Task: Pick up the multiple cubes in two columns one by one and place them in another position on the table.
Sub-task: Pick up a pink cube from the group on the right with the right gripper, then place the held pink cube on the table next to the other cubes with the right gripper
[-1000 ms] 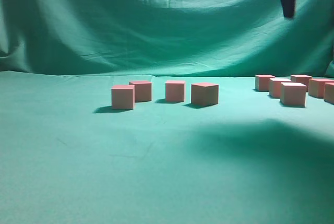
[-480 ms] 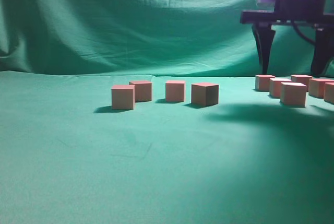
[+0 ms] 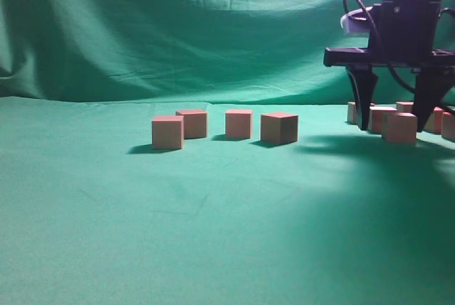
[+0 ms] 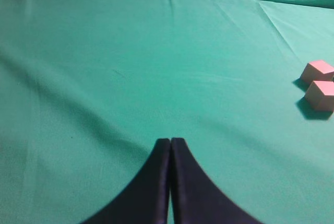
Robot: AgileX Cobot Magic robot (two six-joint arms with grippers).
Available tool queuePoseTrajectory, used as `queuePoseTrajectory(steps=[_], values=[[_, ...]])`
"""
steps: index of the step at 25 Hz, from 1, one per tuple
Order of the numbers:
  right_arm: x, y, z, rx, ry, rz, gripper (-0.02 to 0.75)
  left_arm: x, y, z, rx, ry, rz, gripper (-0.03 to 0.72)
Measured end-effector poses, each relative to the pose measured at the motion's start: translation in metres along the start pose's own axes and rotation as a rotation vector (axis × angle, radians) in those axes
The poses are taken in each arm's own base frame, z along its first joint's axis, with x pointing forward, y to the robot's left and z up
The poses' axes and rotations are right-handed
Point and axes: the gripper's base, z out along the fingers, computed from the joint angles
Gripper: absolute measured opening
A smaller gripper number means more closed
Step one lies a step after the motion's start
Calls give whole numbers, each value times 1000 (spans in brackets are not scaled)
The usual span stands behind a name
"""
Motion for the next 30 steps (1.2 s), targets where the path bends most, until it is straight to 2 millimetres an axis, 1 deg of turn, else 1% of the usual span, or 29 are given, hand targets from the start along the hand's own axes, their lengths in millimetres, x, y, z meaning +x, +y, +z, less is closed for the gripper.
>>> queuePoseTrajectory(steps=[2,5,9,11,13,16,17,19,20,22,25,28,30], values=[[-1,0,5,0,0,0,393,0,0,0,0,0,0,0],[-1,-1,6,9,-4,-9,257,0,0,0,0,0,0,0],[0,-1,3,22,22,-14,262,0,0,0,0,0,0,0],[0,-1,-7,33,55,-37,262,0,0,0,0,0,0,0],[-1,6,-25,36,67,-89,262,0,0,0,0,0,0,0],[5,30,-64,20,48,-208,262,0,0,0,0,0,0,0],[9,39,-73,13,36,-244,262,0,0,0,0,0,0,0],[22,65,-90,-10,11,-337,262,0,0,0,0,0,0,0],[28,75,-94,-18,4,-377,262,0,0,0,0,0,0,0],[42,100,-97,-38,4,-478,262,0,0,0,0,0,0,0],[62,134,-92,-86,12,-652,262,0,0,0,0,0,0,0],[78,164,-82,-138,-1,-759,262,0,0,0,0,0,0,0],[84,178,-72,-153,-16,-797,262,0,0,0,0,0,0,0]])
